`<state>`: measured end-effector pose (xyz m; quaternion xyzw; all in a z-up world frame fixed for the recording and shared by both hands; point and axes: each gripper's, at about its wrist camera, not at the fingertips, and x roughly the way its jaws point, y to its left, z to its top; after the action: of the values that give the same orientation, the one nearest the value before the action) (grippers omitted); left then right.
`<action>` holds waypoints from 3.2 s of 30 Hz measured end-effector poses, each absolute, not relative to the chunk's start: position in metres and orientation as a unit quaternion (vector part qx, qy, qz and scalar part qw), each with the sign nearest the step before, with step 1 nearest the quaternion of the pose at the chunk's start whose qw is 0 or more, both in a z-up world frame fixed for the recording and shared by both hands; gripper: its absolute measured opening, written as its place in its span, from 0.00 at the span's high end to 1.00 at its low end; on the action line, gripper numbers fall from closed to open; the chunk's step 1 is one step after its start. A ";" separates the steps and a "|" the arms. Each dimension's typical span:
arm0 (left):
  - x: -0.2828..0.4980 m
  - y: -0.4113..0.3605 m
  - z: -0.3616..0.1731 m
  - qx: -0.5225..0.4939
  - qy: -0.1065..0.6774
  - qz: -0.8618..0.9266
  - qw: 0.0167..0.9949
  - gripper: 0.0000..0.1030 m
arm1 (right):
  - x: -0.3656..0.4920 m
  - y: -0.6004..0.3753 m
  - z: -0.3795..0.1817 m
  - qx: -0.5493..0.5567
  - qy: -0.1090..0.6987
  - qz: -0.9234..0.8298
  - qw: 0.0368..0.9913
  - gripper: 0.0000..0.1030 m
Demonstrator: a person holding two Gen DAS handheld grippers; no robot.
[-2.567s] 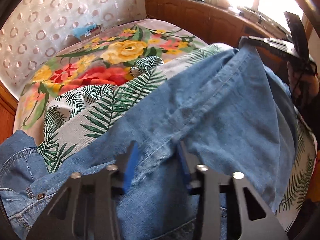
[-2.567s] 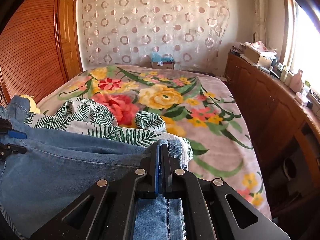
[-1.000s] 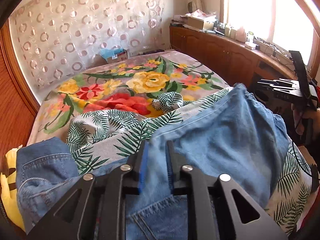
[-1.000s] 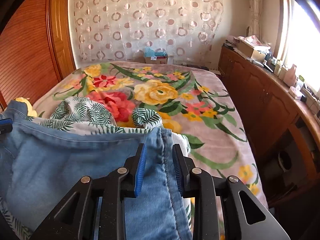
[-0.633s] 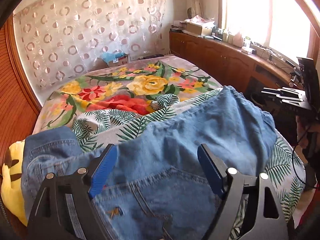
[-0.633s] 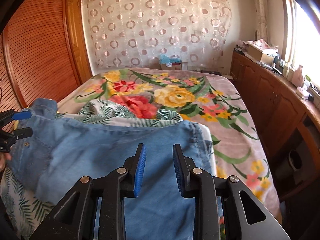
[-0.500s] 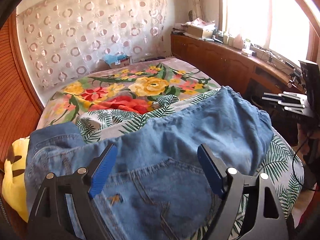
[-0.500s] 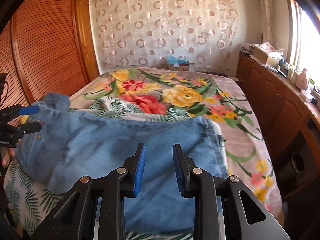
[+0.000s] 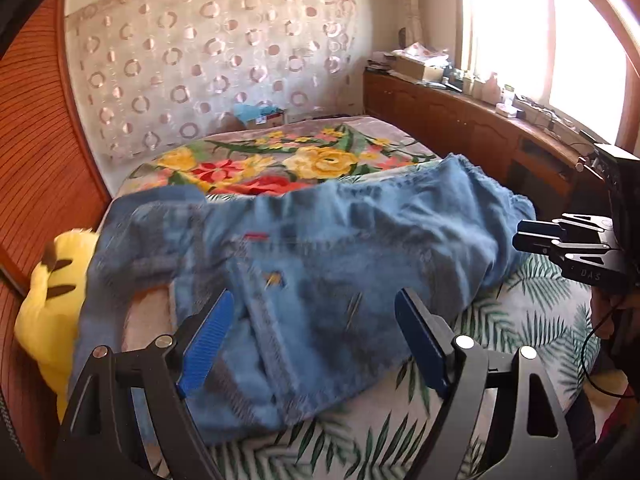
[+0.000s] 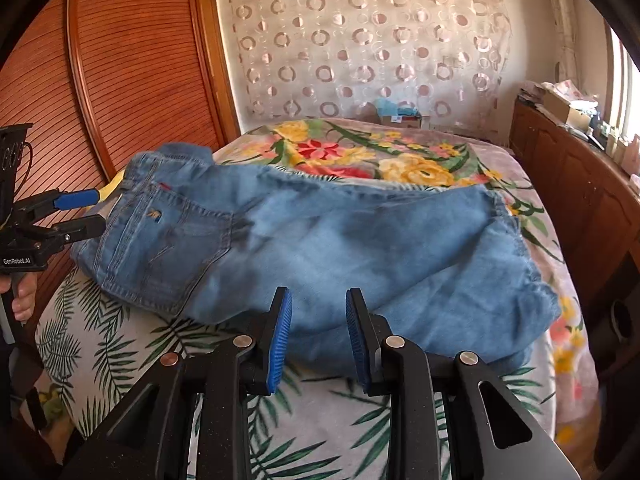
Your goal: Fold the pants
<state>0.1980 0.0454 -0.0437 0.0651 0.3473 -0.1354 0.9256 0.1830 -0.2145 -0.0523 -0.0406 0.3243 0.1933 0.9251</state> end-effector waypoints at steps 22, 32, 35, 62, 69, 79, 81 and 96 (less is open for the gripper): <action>0.157 0.132 -0.111 -0.008 0.388 -0.046 0.920 0.19 | 0.201 -0.182 -0.074 -0.116 0.359 0.196 0.905 0.57; 0.164 0.144 -0.122 -0.019 0.394 -0.033 0.918 0.34 | 0.209 -0.170 -0.088 -0.160 0.366 0.187 0.898 0.57; 0.163 0.151 -0.116 -0.033 0.383 -0.020 0.923 0.50 | 0.208 -0.168 -0.087 -0.174 0.359 0.189 0.897 0.58; 0.095 0.132 -0.028 -0.013 0.289 -0.040 0.956 0.88 | 0.133 -0.202 -0.014 -0.145 0.267 0.210 0.929 0.98; 0.079 0.145 -0.051 -0.040 0.312 -0.030 0.949 0.88 | 0.120 -0.218 -0.027 -0.127 0.283 0.230 0.922 0.98; 0.074 0.138 -0.074 -0.033 0.343 -0.031 0.938 0.88 | 0.128 -0.236 -0.061 -0.090 0.332 0.241 0.908 0.96; 0.071 0.132 -0.071 -0.025 0.344 -0.029 0.938 0.87 | 0.127 -0.239 -0.055 -0.080 0.330 0.243 0.909 0.95; 0.089 0.096 -0.065 -0.013 0.327 -0.063 0.943 0.23 | 0.112 -0.285 -0.050 -0.034 0.312 0.184 0.931 0.69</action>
<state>0.0889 0.0963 -0.0648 -0.0135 0.3273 -0.0631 0.9427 0.1116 -0.2848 -0.0497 -0.0342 0.3124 0.1844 0.9312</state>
